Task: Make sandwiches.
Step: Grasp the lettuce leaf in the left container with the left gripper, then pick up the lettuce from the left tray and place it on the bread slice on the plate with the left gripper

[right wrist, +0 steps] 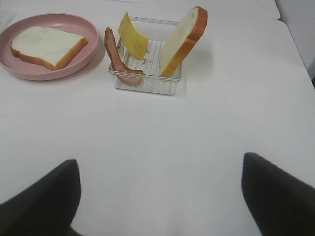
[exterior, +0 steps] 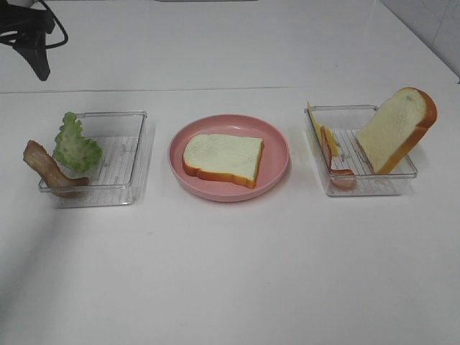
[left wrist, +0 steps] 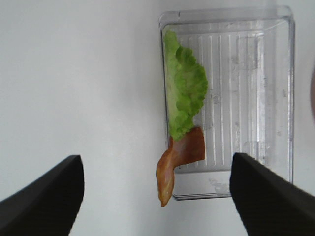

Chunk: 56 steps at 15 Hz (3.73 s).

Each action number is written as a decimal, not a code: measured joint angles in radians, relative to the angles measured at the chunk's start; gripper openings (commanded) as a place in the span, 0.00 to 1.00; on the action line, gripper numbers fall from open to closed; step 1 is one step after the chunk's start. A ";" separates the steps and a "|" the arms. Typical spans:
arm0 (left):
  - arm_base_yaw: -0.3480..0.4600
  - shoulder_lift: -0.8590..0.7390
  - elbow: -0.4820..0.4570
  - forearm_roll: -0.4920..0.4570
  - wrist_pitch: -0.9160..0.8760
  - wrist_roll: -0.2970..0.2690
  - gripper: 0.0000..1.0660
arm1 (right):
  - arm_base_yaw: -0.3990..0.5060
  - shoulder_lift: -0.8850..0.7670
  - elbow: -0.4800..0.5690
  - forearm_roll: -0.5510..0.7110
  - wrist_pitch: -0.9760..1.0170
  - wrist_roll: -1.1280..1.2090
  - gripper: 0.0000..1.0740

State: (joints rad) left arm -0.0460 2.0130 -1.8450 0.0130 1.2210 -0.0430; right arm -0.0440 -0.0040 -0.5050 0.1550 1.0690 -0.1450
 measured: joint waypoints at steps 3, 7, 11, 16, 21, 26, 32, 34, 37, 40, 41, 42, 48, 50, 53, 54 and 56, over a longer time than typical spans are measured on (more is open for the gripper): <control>-0.006 0.058 0.009 0.005 -0.013 0.000 0.71 | 0.000 0.000 0.000 0.000 0.000 0.000 0.74; -0.028 0.133 0.009 0.000 -0.106 0.000 0.71 | 0.000 0.000 0.000 0.001 0.000 0.000 0.74; -0.036 0.222 0.009 -0.006 -0.162 0.000 0.70 | 0.000 0.000 0.000 0.011 0.000 0.000 0.74; -0.036 0.235 0.011 -0.006 -0.206 0.000 0.55 | 0.000 0.000 0.000 0.019 0.000 0.000 0.74; -0.036 0.255 0.011 -0.006 -0.220 0.001 0.47 | 0.000 0.000 0.000 0.022 0.000 0.000 0.74; -0.036 0.255 0.011 0.009 -0.220 0.001 0.15 | 0.000 0.000 0.000 0.022 0.000 0.000 0.74; -0.036 0.254 0.011 0.010 -0.215 0.017 0.00 | 0.000 0.000 0.000 0.022 0.000 0.000 0.74; -0.036 0.241 0.011 0.009 -0.211 0.019 0.00 | 0.000 0.000 0.000 0.022 0.000 0.000 0.74; -0.036 0.147 -0.008 -0.050 -0.211 0.043 0.00 | 0.000 0.000 0.000 0.022 0.000 0.000 0.74; -0.036 0.096 -0.057 -0.208 -0.242 0.100 0.00 | 0.000 0.000 0.000 0.022 0.000 0.000 0.74; -0.036 0.086 -0.084 -0.298 -0.250 0.137 0.00 | 0.000 0.000 0.000 0.022 0.000 0.000 0.74; -0.044 0.084 -0.115 -0.538 -0.267 0.231 0.00 | 0.000 0.000 0.000 0.022 0.000 0.000 0.74; -0.199 0.133 -0.119 -0.922 -0.356 0.472 0.00 | 0.000 0.000 0.000 0.024 0.000 0.000 0.74; -0.264 0.188 -0.119 -0.948 -0.394 0.485 0.00 | 0.000 0.000 0.000 0.024 0.000 0.000 0.74; -0.333 0.266 -0.119 -0.954 -0.412 0.488 0.00 | 0.000 0.000 0.000 0.024 0.000 0.000 0.74; -0.346 0.288 -0.119 -0.954 -0.411 0.488 0.00 | 0.000 0.000 0.000 0.024 0.000 0.000 0.74; -0.359 0.316 -0.119 -0.941 -0.394 0.488 0.00 | 0.000 0.000 0.000 0.024 0.000 0.000 0.74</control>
State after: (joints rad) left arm -0.4050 2.3290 -1.9640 -0.9280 0.8270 0.4450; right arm -0.0440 -0.0040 -0.5050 0.1790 1.0690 -0.1450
